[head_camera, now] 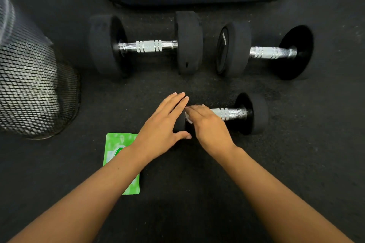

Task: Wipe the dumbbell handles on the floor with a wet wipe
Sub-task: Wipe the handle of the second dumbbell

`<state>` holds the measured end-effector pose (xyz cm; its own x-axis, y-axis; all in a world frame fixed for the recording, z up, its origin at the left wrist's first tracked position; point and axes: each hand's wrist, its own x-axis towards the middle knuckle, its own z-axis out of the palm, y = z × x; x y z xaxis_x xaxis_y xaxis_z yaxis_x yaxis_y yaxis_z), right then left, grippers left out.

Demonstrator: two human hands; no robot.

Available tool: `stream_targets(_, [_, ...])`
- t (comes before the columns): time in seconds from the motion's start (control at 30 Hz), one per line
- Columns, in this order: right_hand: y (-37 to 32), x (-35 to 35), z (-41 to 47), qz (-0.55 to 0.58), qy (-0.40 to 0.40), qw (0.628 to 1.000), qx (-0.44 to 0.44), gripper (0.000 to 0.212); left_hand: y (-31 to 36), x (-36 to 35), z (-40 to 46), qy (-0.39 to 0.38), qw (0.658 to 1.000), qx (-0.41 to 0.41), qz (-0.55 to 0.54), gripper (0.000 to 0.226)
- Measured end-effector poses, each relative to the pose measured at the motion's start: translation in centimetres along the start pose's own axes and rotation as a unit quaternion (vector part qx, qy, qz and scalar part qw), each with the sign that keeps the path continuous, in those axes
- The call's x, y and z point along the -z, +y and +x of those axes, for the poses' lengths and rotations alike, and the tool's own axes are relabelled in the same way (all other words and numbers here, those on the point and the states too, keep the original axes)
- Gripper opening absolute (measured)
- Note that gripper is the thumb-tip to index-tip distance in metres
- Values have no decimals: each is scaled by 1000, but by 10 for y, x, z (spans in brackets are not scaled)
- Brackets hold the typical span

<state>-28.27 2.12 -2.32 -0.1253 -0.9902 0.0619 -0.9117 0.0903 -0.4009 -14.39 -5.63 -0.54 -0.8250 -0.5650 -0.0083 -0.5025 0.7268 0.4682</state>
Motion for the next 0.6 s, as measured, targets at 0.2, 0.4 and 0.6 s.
stream_targets(0.2, [-6, -8, 3, 9, 24, 999, -27, 32, 1, -1, 0, 18, 1000, 1, -11, 91])
stream_targets(0.4, [14, -6, -4, -5, 62, 998, 0, 38, 3, -2, -2, 14, 1000, 0, -14, 91])
stream_targets(0.6, [17, 5, -9, -4, 52, 999, 1, 30, 2, -2, -2, 14, 1000, 2, -9, 92])
